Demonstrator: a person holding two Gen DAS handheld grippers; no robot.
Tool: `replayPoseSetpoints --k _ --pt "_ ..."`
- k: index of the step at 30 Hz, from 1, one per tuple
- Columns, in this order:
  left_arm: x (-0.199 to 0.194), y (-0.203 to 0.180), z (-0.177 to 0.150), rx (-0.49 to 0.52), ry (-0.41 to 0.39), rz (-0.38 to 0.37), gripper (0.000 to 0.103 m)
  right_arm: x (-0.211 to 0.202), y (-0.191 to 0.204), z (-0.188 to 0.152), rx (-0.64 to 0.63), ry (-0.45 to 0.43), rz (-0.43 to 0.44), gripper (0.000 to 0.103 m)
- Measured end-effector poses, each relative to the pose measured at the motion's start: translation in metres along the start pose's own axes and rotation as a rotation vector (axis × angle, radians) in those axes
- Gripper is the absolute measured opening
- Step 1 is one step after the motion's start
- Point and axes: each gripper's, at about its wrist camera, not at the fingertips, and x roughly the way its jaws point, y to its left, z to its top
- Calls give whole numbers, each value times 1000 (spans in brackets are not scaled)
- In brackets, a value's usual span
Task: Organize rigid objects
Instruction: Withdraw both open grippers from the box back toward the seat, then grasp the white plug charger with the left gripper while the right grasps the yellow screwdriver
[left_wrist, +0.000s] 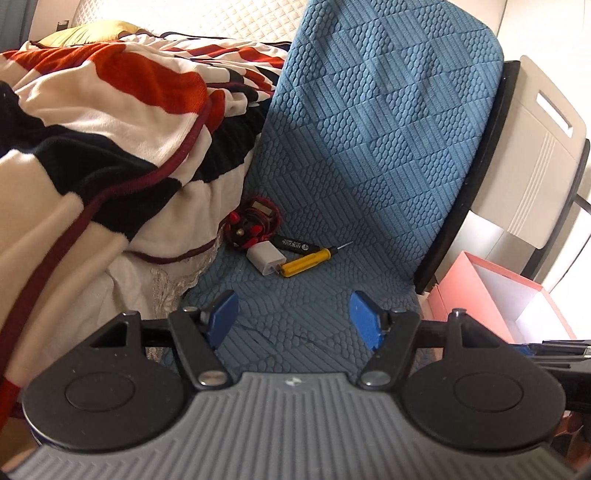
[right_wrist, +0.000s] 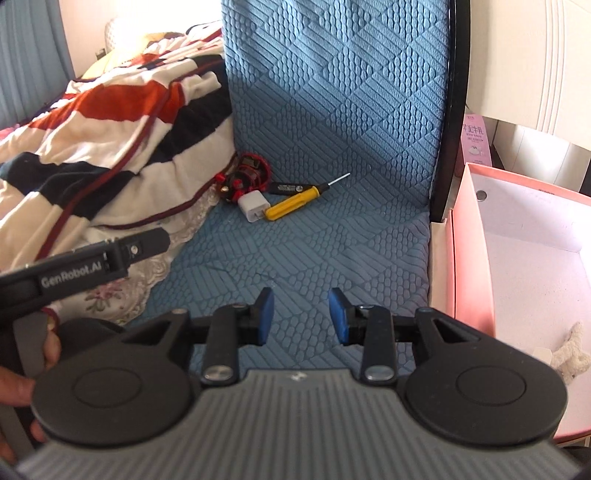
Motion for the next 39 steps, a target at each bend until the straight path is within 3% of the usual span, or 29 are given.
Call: replayPoseSetpoints --k 19,23,28,39 --pt "78 5 17 -82 57 33 73 76 -18 50 15 35 8 37" --pt "100 8 17 -85 88 52 73 94 -23 67 14 35 13 41" --pt "120 12 19 -113 112 59 73 121 -31 88 27 34 -16 55" --pt "178 2 40 9 127 88 72 198 -43 124 106 130 53 56"
